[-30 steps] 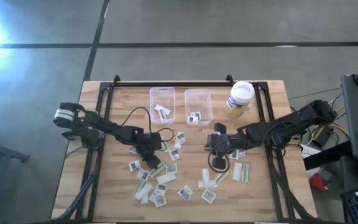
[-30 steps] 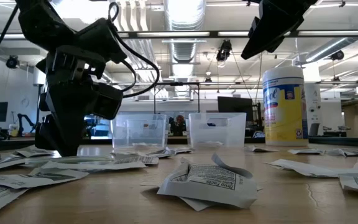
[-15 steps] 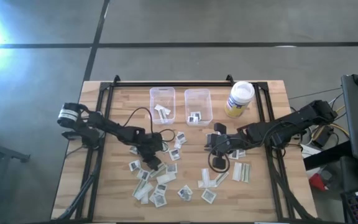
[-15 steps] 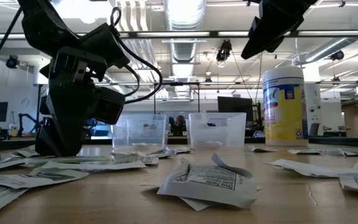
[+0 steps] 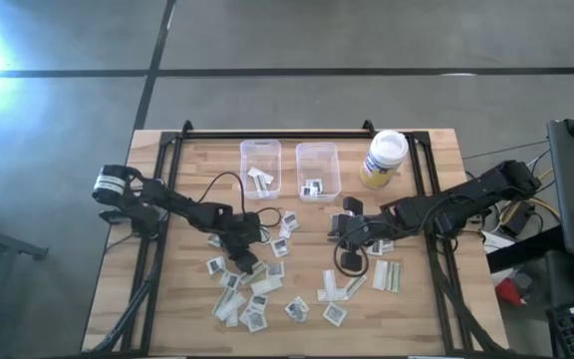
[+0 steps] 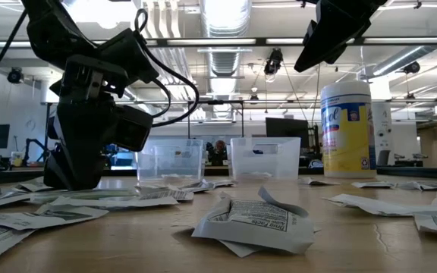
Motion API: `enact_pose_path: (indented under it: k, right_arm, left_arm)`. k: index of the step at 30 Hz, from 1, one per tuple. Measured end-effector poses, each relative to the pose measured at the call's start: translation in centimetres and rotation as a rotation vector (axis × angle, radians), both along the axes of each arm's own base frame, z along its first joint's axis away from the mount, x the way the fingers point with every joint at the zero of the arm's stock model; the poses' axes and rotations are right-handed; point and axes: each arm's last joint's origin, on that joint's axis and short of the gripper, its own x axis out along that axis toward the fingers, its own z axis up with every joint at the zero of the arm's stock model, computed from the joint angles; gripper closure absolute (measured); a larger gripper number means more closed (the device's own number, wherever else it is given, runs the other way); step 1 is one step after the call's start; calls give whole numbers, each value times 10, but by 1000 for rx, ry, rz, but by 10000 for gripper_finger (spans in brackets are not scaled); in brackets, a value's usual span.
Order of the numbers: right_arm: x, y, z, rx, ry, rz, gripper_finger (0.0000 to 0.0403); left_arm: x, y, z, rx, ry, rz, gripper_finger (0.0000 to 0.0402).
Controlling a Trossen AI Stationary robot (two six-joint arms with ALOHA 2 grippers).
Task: Pick & Place First Aid Supplies
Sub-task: Put the green bandage pack into the left transparent bin
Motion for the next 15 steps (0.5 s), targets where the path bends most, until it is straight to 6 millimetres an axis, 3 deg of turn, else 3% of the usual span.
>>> enact_pose_path:
  k: [15]
  right_arm:
    - [0, 0, 0, 0, 0, 0, 351]
  left_arm:
    - [0, -1, 1, -15, -9, -9, 285]
